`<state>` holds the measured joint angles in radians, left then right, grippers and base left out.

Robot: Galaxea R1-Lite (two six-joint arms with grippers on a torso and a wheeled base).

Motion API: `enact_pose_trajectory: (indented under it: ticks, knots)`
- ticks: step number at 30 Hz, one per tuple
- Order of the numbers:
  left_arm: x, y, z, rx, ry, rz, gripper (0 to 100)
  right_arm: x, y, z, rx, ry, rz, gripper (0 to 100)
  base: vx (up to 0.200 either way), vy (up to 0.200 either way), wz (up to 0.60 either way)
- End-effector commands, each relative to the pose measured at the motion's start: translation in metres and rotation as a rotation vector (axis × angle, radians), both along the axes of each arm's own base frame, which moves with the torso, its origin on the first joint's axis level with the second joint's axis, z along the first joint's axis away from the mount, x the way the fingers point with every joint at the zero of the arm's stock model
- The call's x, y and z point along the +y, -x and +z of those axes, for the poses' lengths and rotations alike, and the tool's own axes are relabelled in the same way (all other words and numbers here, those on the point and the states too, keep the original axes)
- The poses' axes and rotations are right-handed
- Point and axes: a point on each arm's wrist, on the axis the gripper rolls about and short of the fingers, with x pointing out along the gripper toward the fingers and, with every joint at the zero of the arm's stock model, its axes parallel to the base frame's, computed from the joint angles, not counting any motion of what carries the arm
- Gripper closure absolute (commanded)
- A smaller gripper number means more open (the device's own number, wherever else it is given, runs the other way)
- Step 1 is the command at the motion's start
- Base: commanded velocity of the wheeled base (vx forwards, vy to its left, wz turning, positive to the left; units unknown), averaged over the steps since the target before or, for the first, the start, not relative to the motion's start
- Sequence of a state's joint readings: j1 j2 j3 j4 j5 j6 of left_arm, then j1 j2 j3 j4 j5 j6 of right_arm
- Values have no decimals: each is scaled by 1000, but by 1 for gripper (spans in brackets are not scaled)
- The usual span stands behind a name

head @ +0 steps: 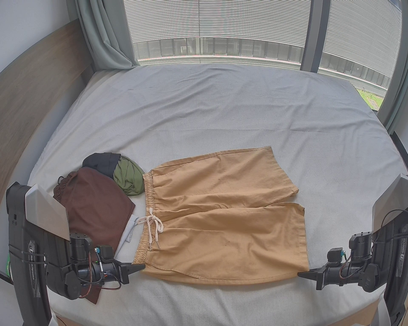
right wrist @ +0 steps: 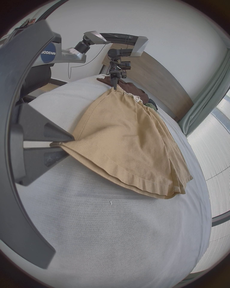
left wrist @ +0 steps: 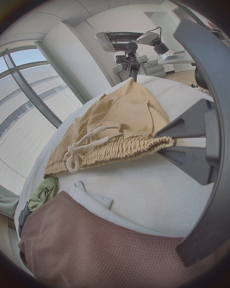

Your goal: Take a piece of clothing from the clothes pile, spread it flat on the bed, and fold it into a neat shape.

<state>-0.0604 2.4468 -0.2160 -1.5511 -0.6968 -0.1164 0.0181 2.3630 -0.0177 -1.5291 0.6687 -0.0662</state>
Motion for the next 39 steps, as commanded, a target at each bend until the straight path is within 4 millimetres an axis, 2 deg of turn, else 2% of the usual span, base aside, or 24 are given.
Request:
enact_pose_trajectory:
  ticks: [1, 23, 24, 26, 27, 39]
  knots:
    - [0, -1, 1, -5, 1, -2, 100, -5, 5, -6, 38, 9, -13, 100, 0, 0, 0]
    - [-1, 8, -2, -11, -11, -68, 100, -10, 9, -8, 46, 36, 0, 100, 0, 0, 0]
    - [-1, 8, -2, -11, -11, -68, 100, -10, 9, -8, 46, 36, 0, 0, 0, 0, 0]
    - [-1, 7, -1, -19, -14, -71, 100, -10, 9, -8, 46, 36, 0, 0, 0, 0, 0]
    - [-1, 8, -1, -16, -12, -73, 0, -9, 9, -8, 45, 34, 2, 0, 0, 0, 0]
    - [-2, 7, -3, -7, -5, -73, 0, -9, 8, -7, 37, 24, 11, 0, 0, 0, 0]
